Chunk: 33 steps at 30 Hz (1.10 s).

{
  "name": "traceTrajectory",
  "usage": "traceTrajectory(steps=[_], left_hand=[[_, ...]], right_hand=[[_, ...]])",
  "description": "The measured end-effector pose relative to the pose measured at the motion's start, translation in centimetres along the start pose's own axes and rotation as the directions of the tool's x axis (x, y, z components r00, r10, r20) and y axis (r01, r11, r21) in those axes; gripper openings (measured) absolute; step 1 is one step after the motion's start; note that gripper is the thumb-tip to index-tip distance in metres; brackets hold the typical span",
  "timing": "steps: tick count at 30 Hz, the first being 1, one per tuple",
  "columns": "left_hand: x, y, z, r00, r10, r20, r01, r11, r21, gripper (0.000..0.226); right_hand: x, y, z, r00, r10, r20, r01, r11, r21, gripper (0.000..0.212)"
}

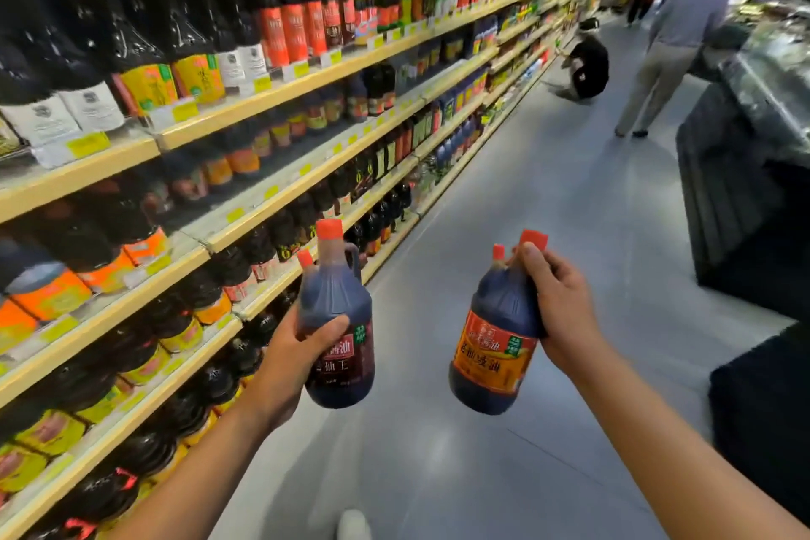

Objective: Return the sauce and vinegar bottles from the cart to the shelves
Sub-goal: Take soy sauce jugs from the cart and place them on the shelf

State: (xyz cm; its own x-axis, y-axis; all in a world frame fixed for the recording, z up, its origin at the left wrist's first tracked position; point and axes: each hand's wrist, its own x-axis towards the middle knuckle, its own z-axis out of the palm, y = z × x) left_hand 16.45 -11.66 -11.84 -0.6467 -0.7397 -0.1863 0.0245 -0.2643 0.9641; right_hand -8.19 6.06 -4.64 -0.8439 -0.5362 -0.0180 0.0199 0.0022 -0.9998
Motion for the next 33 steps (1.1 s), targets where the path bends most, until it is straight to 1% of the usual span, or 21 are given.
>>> traceTrajectory(steps=[1,4,5,9,13,18,22,26,29,33], left_hand=[[1.4,0.1,0.7,1.0,-0.005,0.014,0.005,1.0,0.0,0.109],[6.2,0.5,2.7,0.998,-0.012,0.066,0.012,1.0,-0.003,0.087],[7.9,0.7,3.3,0.997,-0.014,0.075,0.013,1.0,0.005,0.085],[14.3,1.5,5.2,0.994,-0.056,0.091,0.055,0.998,0.01,0.103],[19.6,2.3,6.8,0.99,-0.095,0.106,0.092,0.995,0.027,0.085],[25.2,2.6,7.9,0.991,-0.106,0.081,0.105,0.994,0.02,0.087],[28.5,2.6,8.4,0.996,-0.089,-0.013,0.089,0.996,0.009,0.088],[30.9,2.4,9.0,0.984,-0.061,-0.165,0.057,0.998,-0.026,0.097],[31.9,2.1,9.1,0.956,-0.041,-0.292,0.028,0.998,-0.05,0.091],[31.8,1.7,8.0,0.902,-0.035,-0.43,0.007,0.998,-0.066,0.094]], right_hand=[[1.2,0.1,-0.2,1.0,0.006,-0.01,-0.006,1.0,-0.003,0.027],[5.3,0.2,-0.2,0.999,0.005,-0.037,-0.006,0.999,-0.037,0.031],[6.7,0.2,-0.2,0.999,0.003,-0.05,-0.006,0.999,-0.049,0.031],[12.1,0.2,0.3,0.995,0.006,-0.096,-0.013,0.997,-0.077,0.03],[17.2,0.3,0.6,0.992,0.02,-0.121,-0.03,0.996,-0.083,0.025],[24.0,0.6,1.2,0.997,0.008,-0.08,-0.017,0.993,-0.114,0.025],[30.2,1.0,2.4,1.0,-0.006,0.015,0.008,0.988,-0.155,0.026],[36.4,1.6,4.1,0.983,-0.005,0.183,0.038,0.983,-0.179,0.024],[39.9,1.9,6.1,0.951,-0.006,0.309,0.065,0.981,-0.181,0.017],[42.9,2.3,9.8,0.883,-0.011,0.47,0.1,0.981,-0.165,0.016]])
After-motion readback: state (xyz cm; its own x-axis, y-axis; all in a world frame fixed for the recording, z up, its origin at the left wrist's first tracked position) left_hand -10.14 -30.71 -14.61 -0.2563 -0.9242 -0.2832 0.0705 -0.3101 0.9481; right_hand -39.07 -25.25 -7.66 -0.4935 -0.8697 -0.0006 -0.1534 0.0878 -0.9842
